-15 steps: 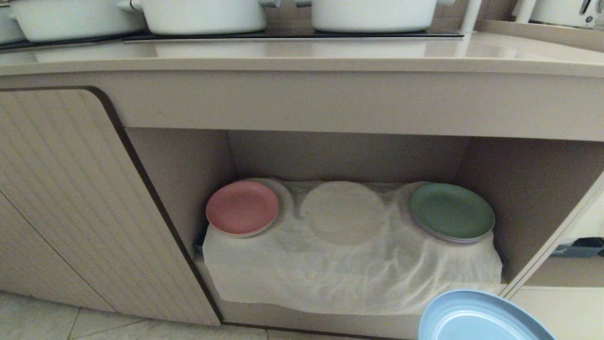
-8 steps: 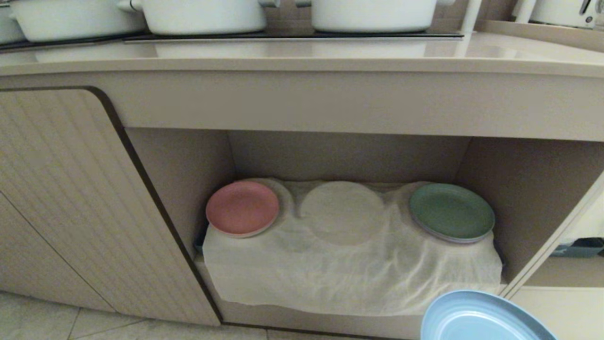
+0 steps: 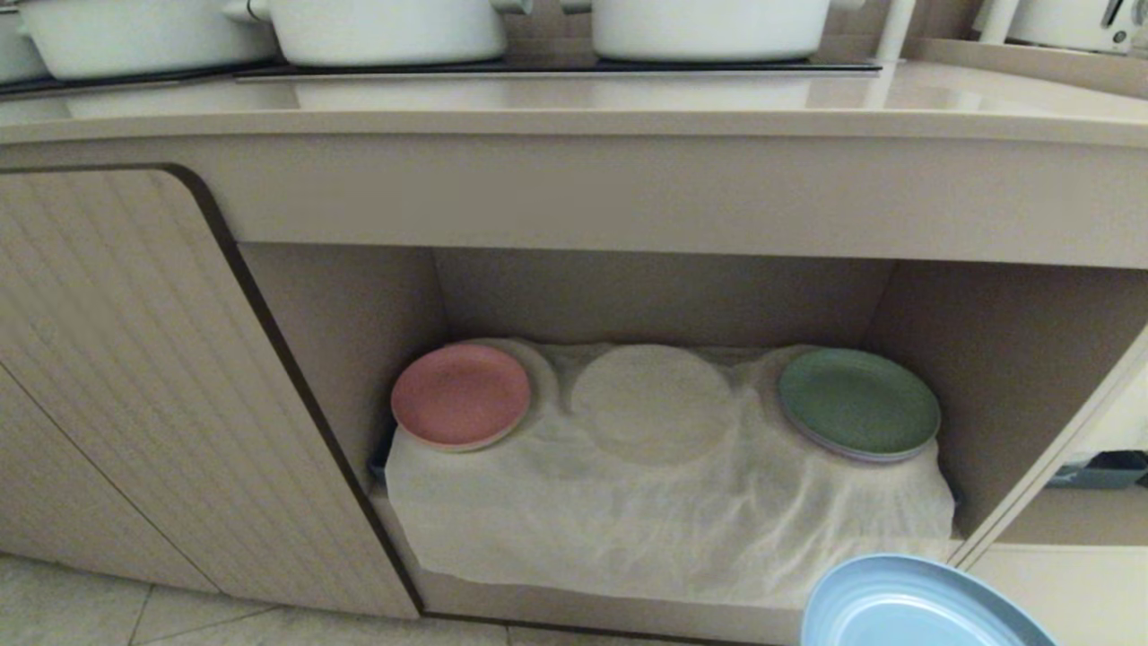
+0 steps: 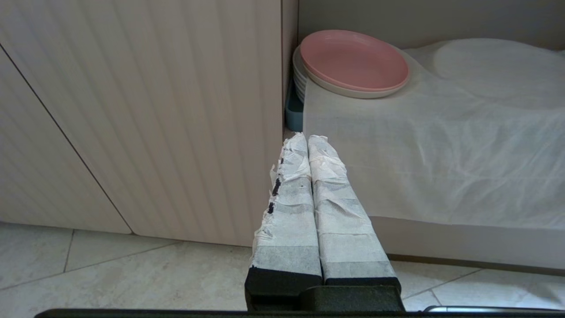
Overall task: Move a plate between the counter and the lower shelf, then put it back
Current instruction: Put the plate
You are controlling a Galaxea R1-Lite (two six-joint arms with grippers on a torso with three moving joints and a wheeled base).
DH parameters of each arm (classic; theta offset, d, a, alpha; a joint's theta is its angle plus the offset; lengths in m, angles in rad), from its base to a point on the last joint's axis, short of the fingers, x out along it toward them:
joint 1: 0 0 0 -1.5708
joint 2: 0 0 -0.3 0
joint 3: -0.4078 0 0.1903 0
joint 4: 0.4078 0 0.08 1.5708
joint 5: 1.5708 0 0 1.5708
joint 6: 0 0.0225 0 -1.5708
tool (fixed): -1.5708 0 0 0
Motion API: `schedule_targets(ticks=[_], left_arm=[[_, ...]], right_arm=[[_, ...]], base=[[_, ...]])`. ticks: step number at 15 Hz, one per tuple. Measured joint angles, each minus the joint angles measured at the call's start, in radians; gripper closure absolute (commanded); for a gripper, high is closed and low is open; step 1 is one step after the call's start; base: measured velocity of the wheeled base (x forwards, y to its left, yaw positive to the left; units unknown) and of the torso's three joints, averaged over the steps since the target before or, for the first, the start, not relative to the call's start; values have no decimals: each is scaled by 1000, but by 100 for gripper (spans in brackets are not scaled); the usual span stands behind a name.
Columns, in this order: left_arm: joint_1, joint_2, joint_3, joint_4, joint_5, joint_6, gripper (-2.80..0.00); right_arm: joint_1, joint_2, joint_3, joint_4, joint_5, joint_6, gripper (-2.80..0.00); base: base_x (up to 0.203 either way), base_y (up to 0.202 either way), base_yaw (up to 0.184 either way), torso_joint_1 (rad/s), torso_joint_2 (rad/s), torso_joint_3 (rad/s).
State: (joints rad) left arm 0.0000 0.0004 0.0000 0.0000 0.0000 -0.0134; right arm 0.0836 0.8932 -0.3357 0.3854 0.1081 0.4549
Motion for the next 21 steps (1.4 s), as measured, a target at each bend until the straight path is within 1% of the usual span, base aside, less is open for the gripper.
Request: schedule_targets(ticks=[6, 10, 21], left_arm=[[0, 0, 0, 0, 0, 0, 0], [0, 0, 0, 2, 0, 0, 0], [0, 0, 0, 0, 0, 0, 0]], right_arm=[[1, -1, 3, 3, 0, 0, 0], [4, -1, -4, 1, 1, 0, 0], [22, -1, -10, -2, 0, -1, 0]], base=[[0, 0, 0, 1, -2, -4], [0, 0, 0, 46, -220, -240], [0, 0, 0, 187, -500, -288]])
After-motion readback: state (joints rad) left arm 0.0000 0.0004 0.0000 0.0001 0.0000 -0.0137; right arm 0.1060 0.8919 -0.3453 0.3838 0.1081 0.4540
